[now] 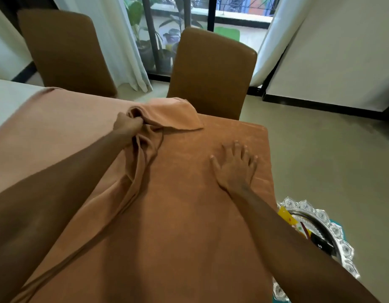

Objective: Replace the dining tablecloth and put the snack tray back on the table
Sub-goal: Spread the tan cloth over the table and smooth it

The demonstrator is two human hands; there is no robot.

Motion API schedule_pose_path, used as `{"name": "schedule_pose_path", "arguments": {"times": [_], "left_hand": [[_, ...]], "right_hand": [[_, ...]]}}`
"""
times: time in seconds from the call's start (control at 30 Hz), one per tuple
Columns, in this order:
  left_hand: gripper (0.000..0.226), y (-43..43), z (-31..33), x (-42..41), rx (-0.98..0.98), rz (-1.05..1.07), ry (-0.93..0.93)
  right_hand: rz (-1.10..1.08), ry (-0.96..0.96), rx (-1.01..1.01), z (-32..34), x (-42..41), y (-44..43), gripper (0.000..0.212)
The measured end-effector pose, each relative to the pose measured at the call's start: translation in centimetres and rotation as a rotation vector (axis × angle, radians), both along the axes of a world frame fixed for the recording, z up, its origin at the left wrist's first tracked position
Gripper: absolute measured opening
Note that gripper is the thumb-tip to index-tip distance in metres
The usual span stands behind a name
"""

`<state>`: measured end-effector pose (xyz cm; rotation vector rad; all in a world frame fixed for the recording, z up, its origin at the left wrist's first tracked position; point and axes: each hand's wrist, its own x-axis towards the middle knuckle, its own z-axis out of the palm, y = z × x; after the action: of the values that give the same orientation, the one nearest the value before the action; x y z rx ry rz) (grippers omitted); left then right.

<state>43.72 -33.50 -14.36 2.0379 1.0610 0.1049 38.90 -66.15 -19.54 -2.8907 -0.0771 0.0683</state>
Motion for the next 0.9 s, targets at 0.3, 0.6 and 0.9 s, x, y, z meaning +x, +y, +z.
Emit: {"name": "schedule_pose_path", "arguments": {"times": [0.3,0.6,0.9], "left_hand": [[0.099,-4.1,-1.0,-0.2,0.522,-0.579,0.339],[0.040,1.0,2.2,1.8,0.372,-0.389,-0.076],[0.052,12.7,1.9,-1.4,0.683,0.187,0.120]], "right_hand": [[0.242,-0.009,0.036,-0.1,3.8,7.8,0.063],[0.256,0.030,-0.027,-0.1,3.7,7.8,0.075],[0.267,0.021,-0.035,0.2,3.7,7.9,0.076]]}}
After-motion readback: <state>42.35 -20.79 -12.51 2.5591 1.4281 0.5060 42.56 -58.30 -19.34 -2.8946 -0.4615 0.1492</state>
